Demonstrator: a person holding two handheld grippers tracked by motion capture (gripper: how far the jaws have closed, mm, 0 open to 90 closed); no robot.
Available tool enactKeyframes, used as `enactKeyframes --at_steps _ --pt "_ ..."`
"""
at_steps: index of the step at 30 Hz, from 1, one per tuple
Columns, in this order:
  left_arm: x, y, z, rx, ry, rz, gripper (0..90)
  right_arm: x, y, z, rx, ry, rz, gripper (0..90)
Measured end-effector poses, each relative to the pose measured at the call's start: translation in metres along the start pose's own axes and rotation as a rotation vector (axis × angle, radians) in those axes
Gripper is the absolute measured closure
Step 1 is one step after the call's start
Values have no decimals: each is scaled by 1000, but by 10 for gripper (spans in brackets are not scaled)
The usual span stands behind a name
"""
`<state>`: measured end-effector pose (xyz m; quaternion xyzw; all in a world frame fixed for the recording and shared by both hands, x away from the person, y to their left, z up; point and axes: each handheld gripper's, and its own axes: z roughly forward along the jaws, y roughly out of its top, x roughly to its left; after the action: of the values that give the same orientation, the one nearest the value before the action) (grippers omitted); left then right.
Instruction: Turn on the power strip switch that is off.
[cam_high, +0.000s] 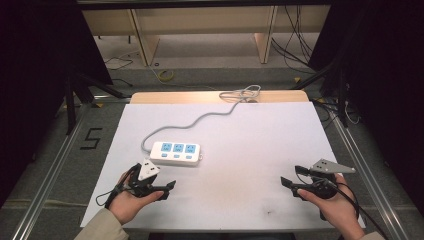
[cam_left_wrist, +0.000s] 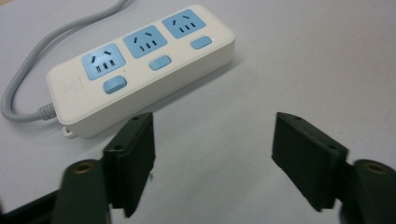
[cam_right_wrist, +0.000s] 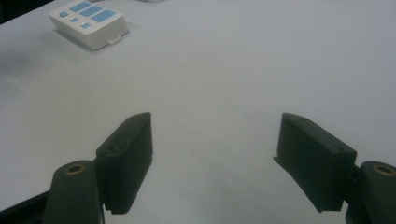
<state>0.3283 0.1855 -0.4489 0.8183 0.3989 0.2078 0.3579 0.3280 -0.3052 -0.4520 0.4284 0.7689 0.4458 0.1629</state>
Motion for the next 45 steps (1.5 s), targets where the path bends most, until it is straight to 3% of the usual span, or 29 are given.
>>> enactKeyframes --at_steps 3,4,5,6,7,8,9,13,17,19,24,45 --pt "0 0 -2 -1 -13 16 460 0 0 0 4 0 3 274" --pt "-1 0 -3 -2 -29 24 460 0 0 0 7 1 1 274" --pt "-2 1 -5 1 -22 45 631 1 -1 0 11 1 -2 275" --pt "-1 2 -7 1 -28 57 727 1 0 0 11 2 -8 276" --pt "-1 2 -7 1 -28 57 808 1 0 0 11 2 -8 276" --pt "-1 3 -9 -7 -37 48 808 2 0 0 12 3 -6 276" --pt "0 4 -11 -12 -38 38 895 2 0 1 12 5 -10 277" --pt "1 5 -11 -2 -54 30 896 2 0 2 16 9 -8 279" --pt "1 7 -11 1 -35 29 897 1 0 3 20 8 -8 279" --pt "4 8 -12 4 -17 -1 897 1 0 3 22 7 -9 280" --pt "7 10 -13 10 -8 -27 897 2 -1 4 34 4 -14 282" --pt "17 15 -8 32 22 -72 898 3 0 6 41 11 -27 283"
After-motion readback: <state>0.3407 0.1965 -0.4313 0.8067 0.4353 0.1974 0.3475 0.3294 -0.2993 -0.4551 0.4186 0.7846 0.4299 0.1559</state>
